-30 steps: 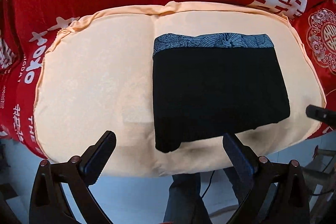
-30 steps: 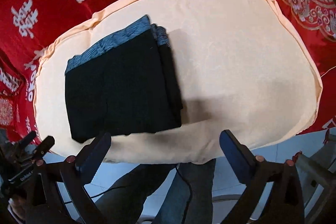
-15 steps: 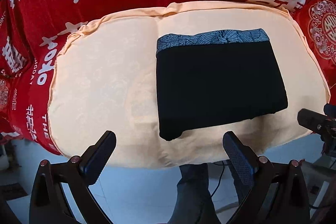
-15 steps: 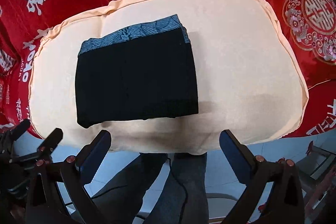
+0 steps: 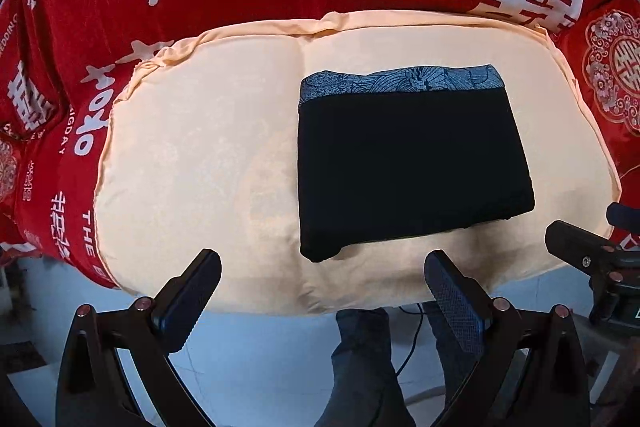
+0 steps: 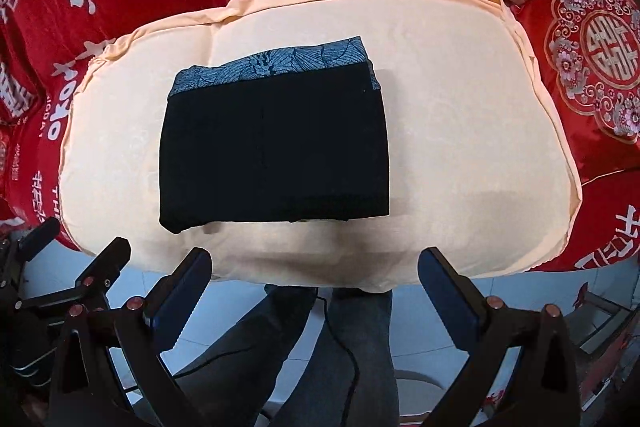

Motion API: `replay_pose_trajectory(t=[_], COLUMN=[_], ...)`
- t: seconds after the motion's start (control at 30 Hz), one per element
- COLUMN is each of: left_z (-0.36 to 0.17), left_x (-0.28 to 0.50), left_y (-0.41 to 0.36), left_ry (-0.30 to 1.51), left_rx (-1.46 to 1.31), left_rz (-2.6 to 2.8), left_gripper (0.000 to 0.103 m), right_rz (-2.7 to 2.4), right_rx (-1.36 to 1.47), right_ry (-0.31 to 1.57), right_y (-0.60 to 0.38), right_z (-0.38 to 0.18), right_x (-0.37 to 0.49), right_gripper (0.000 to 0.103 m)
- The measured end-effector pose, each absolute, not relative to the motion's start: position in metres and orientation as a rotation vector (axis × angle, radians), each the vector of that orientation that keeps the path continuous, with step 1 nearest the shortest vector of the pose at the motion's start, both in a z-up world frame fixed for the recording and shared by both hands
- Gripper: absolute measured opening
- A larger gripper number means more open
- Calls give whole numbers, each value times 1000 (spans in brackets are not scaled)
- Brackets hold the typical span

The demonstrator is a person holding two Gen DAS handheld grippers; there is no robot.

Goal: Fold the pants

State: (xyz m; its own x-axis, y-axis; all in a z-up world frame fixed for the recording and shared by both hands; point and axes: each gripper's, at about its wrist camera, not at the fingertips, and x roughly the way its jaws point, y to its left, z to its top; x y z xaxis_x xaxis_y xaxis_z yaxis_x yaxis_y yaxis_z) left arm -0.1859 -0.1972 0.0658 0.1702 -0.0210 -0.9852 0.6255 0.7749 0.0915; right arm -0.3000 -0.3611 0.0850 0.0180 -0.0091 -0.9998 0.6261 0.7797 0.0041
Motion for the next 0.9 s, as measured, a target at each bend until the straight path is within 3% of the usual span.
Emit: replay_pose_trajectory(t=[0.9], left_z=[66], left_x=[-188], left_y=[-196], left_ry=[1360], left_rx=[542], left_rz=[-491], left_gripper=[102], right_rz=[-546], right_rx=[495], right_ry=[1480], right_y=[-359], right_z=[90], right_x=[-299], right_gripper=[103])
